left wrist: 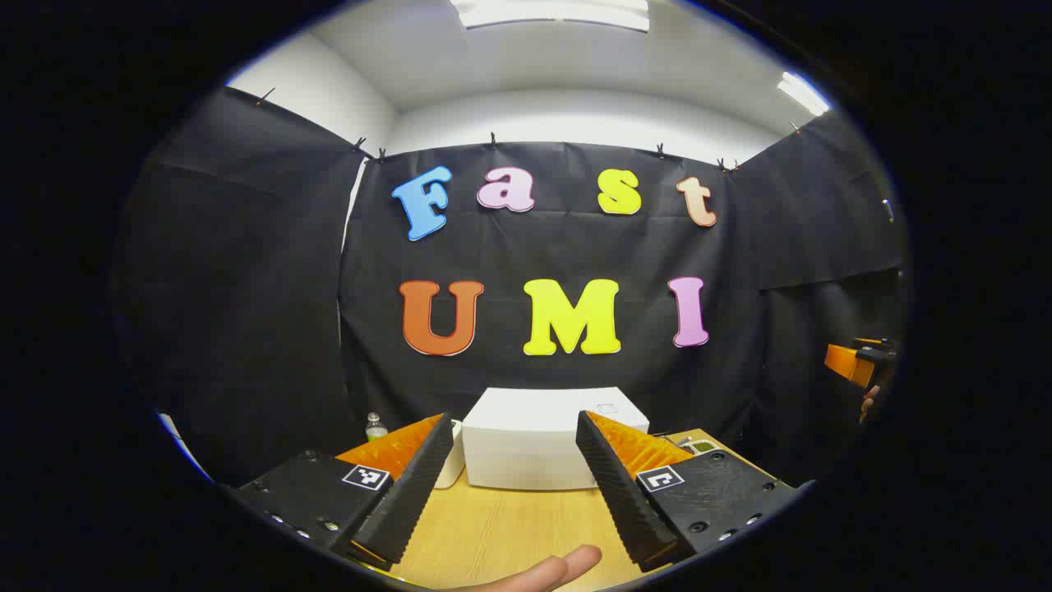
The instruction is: Open the microwave oven with the left hand, put the food in, and close the microwave oven.
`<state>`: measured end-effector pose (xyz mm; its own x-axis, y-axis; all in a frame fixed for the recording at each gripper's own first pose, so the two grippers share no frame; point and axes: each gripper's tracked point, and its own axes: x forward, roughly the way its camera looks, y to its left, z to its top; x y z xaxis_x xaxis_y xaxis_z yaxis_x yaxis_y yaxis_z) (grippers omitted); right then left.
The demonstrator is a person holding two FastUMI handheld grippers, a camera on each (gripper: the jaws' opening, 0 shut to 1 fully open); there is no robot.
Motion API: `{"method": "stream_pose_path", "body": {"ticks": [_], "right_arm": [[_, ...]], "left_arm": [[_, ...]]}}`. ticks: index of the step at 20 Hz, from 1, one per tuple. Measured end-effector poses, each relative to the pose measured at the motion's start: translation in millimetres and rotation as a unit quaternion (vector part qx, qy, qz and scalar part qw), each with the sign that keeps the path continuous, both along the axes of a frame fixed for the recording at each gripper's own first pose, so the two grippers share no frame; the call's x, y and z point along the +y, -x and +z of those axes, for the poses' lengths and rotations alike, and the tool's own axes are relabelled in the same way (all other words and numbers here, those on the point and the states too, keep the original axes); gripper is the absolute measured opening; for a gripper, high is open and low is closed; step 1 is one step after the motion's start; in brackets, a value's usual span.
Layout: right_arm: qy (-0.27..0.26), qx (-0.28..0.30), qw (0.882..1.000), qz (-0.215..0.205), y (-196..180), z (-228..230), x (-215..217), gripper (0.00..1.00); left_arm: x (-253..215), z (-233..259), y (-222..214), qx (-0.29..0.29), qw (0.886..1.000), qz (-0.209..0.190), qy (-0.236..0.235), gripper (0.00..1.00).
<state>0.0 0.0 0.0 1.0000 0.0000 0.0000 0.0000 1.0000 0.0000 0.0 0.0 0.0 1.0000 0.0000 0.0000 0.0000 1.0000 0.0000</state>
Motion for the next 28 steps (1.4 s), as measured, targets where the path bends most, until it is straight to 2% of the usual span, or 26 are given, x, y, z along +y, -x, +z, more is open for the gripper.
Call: {"method": "stream_pose_path", "body": {"ticks": [1,2,3,4,9,10,18,22,23,24,28], "right_arm": [[0.0,0.0,1.0,-0.003,0,-1,-3,0.91],[0.0,0.001,1.0,-0.005,-1,-1,-6,1.0],[0.0,0.001,1.0,-0.007,-2,-1,-8,0.91],[0.002,0.002,1.0,-0.007,-1,-3,-9,1.0],[0.009,-0.007,1.0,0.012,9,6,-6,1.0],[0.01,-0.009,1.0,0.013,11,8,-7,0.91],[0.011,-0.015,0.999,0.031,14,14,3,0.91],[0.017,-0.024,0.998,0.046,7,19,9,0.91],[0.02,-0.026,0.998,0.048,5,18,8,0.91],[0.019,-0.03,0.998,0.05,1,19,8,1.0],[0.022,-0.046,0.997,0.052,-7,22,0,1.0]], "left_arm": [[1,2,3,-0.004,1.0,0.004,-0.001,0.93],[5,3,5,-0.006,1.0,0.014,-0.006,0.93],[9,4,7,-0.008,1.0,0.024,-0.011,0.94],[10,7,10,-0.012,0.999,0.032,-0.016,0.94],[8,16,14,-0.022,0.999,0.028,-0.003,0.94],[10,17,15,-0.022,0.999,0.028,0.0,0.94],[2,3,5,-0.009,1.0,0.018,0.011,0.93],[-3,-5,-17,-0.013,0.999,0.027,0.014,0.93],[-9,-10,-26,-0.009,1.0,0.023,0.018,0.93],[-16,-16,-35,-0.006,1.0,0.018,0.023,0.93],[-49,-46,-86,0.002,0.999,-0.009,0.031,0.93]]}}
